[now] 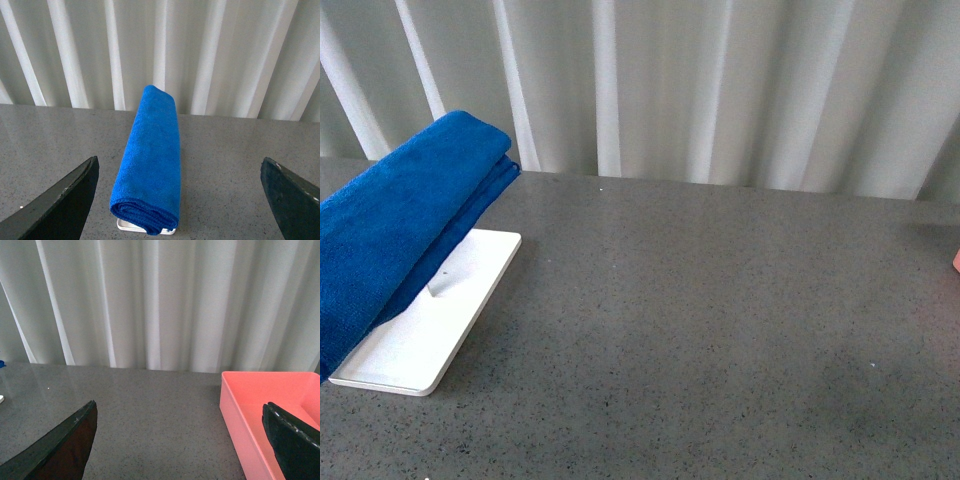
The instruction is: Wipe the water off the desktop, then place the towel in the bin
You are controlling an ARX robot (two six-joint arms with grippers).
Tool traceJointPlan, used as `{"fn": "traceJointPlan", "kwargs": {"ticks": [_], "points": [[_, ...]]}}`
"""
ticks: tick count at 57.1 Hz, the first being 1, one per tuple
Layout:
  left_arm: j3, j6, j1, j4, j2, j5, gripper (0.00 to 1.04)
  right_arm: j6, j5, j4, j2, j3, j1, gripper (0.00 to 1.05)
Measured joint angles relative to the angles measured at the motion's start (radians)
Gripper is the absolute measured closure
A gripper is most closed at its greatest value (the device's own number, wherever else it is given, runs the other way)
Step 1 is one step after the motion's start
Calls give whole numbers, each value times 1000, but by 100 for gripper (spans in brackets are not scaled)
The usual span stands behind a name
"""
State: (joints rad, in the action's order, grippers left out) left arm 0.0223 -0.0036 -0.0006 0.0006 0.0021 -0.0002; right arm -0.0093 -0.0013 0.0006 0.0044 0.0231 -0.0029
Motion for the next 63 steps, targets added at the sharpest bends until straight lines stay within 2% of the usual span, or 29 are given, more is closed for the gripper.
{"fn": "traceJointPlan", "kwargs": {"ticks": [48,49,50,53,55,58,63], "points": [[0,0,0,0,0,0,7,0,0,0,0,0,0,7],[1,0,2,-2,2,8,7,0,0,0,0,0,0,7],[5,-16,19,-23,17,58,7,0,0,0,0,0,0,7],[55,-82,82,-137,105,318,7,0,0,0,0,0,0,7],[73,-111,81,-131,186,430,7,0,-4,0,0,0,0,7],[111,-142,24,-34,324,443,7,0,1,0,0,0,1,7],[200,-151,-93,141,518,379,7,0,0,0,0,0,1,7]]}}
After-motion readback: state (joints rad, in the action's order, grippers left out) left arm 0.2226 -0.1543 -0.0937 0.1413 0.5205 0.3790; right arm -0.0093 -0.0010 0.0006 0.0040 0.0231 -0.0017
